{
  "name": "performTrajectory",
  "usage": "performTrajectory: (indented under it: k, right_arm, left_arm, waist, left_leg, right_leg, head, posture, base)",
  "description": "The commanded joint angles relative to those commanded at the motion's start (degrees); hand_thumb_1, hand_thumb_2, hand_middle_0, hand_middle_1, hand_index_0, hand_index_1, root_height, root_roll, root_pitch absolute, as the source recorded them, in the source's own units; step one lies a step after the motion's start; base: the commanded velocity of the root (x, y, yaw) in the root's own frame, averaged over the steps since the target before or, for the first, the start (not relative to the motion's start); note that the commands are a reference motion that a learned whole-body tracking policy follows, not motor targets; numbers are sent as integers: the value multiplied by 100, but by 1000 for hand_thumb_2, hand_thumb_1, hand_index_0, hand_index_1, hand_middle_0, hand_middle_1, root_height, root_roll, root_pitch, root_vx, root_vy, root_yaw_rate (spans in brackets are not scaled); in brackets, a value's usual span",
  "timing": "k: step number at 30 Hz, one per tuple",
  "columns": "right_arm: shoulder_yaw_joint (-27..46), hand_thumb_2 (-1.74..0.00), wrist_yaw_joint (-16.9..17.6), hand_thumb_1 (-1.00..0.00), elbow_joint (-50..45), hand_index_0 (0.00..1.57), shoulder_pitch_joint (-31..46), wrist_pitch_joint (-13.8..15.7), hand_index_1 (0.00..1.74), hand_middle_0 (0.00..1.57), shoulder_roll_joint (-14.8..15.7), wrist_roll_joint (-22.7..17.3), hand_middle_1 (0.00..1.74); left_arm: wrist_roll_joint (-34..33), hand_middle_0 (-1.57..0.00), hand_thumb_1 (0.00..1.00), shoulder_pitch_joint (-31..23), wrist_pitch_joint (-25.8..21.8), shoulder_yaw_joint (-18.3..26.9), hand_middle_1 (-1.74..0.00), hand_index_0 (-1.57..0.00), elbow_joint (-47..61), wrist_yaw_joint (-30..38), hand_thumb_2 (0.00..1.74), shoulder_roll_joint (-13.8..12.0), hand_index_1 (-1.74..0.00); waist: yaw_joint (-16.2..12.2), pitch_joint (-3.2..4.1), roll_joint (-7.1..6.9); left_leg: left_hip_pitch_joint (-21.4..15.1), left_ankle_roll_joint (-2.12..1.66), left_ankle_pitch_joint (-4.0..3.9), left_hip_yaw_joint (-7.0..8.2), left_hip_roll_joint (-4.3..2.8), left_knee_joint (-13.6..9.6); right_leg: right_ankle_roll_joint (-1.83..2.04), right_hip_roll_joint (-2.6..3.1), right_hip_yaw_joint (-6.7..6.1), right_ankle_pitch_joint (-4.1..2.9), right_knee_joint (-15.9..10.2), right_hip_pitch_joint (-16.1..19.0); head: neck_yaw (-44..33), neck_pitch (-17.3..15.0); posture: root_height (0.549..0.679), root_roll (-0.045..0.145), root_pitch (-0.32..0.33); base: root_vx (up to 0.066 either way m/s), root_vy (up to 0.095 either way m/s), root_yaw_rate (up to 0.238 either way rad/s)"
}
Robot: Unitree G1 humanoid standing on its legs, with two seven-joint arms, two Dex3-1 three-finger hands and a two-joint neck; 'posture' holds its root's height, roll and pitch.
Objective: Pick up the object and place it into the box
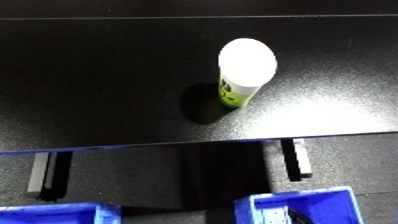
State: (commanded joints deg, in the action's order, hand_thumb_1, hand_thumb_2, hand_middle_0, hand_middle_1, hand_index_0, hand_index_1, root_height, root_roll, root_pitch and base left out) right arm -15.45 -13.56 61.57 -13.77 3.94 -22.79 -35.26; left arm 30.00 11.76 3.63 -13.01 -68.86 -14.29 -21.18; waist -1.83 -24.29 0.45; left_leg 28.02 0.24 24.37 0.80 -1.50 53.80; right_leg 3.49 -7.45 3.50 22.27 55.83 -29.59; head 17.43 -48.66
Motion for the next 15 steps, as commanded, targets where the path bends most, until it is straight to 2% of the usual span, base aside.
performTrajectory:
  k: [4, 7, 10, 15]
  right_arm:
    - [-24, 0, -413, 0, 38, 0, 44, 25, 0, 0, -88, 63, 0]
    - [-123, 0, -1010, 0, -470, 0, 170, -51, 0, 0, -251, -32, 0]
    - [-179, 0, -1486, 0, -1564, 0, 420, -444, 0, 0, -490, -284, 0]
    - [-100, 0, -2100, 0, -3491, 0, 957, -1274, 0, 0, -873, -339, 0]
  left_arm:
    - [-98, 0, 0, -42, -58, 24, 0, 0, -78, -62, 0, -7, 0]
    - [-200, 0, 0, -161, -56, 87, 0, 0, -17, -96, 0, -68, 0]
    - [-237, 0, 0, -339, -43, 167, 0, 0, 109, -134, 0, -184, 0]
    - [-284, 0, 0, -605, -39, 362, 0, 0, 235, -163, 0, -342, 0]
  waist:
    - [16, -3, -23]
    - [19, 4, -68]
    - [-15, 18, -129]
    - [-116, 56, -260]
  left_leg:
    - [-102, 12, 40, -16, 22, 1]
    - [-192, 15, 61, -21, 8, -17]
    - [-232, 20, 53, -4, -24, -52]
    - [-264, 23, 17, 26, -94, -141]
  right_leg:
    - [1, -37, 30, 5, -52, 120]
    - [8, -67, 52, 22, -89, 228]
    - [12, -83, 69, 20, -114, 272]
    - [35, -110, 90, -14, -160, 283]
  head:
    - [122, -306]
    - [30, -297]
    - [-154, -220]
    - [-482, -111]
  posture:
    - [608, 31, -53]
    - [609, 31, -61]
    - [610, 30, -63]
    - [611, 27, -59]
  base:
    - [67, 1, 26]
    - [79, -30, 36]
    - [44, -30, -10]
    - [20, -22, -66]
